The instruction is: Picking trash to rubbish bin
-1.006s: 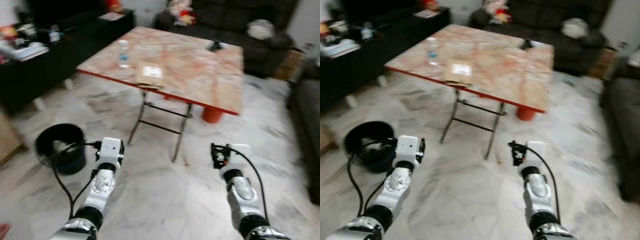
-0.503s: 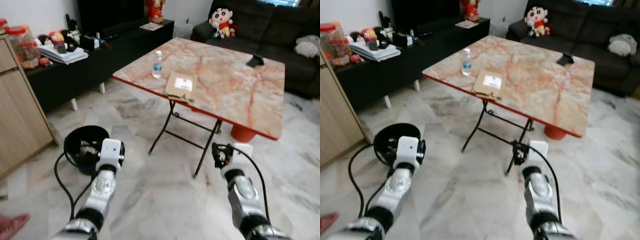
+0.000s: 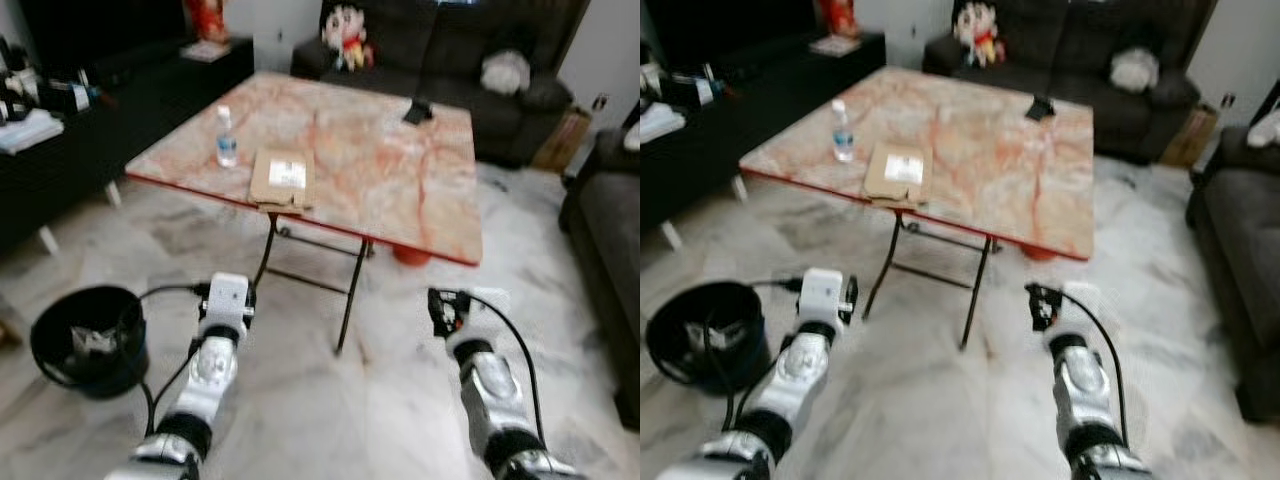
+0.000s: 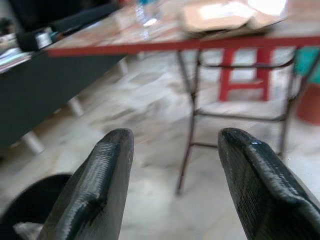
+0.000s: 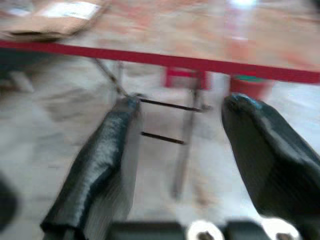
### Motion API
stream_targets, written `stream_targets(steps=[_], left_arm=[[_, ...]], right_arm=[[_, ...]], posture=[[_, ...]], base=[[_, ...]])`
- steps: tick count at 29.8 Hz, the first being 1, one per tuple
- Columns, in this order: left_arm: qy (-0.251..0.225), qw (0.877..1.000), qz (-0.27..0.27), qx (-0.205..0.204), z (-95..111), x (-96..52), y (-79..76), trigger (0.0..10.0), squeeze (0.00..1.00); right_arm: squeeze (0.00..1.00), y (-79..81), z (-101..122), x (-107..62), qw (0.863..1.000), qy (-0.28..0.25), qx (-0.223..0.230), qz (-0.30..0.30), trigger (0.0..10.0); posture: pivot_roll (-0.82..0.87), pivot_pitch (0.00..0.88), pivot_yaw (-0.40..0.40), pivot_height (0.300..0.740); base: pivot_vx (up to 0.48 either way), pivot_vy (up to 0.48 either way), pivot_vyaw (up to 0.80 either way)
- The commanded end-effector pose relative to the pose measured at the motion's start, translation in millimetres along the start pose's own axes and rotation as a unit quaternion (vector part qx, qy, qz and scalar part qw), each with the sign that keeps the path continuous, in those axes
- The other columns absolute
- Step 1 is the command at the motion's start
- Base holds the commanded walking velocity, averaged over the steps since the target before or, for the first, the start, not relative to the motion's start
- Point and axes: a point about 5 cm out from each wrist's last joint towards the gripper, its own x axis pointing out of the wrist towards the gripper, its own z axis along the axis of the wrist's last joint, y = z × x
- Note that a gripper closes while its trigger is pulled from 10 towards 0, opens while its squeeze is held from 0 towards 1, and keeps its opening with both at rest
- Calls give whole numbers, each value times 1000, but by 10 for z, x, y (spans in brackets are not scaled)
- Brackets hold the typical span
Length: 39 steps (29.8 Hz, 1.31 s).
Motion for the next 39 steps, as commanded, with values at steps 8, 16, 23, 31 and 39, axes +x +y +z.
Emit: stream_targets(steps=[8,16,23,31,39], left_arm=[[-5,1000,-7,-9,46,16,-80,10000,0],[-8,1000,-8,-9,55,18,-86,10000,0],[-12,1000,-9,-10,78,30,-88,10000,0],[-19,1000,-8,-9,99,35,-85,10000,0],[-29,1000,-7,-8,136,42,-91,10000,0]], right_arm=[[0,-105,53,-4,1000,-8,-21,-7,10000],[0,-96,55,-3,1000,-9,-23,-5,10000],[0,-87,108,17,1000,-26,-12,-6,10000],[0,-16,240,80,998,-55,-17,13,10000],[0,71,288,109,997,-65,-21,29,10000]], posture=[[107,0,-93,740],[106,0,-92,740],[105,0,-88,740],[105,0,-87,740],[114,0,-96,740]], base=[[326,0,328],[324,0,59],[325,0,0],[324,0,0],[323,0,0]])
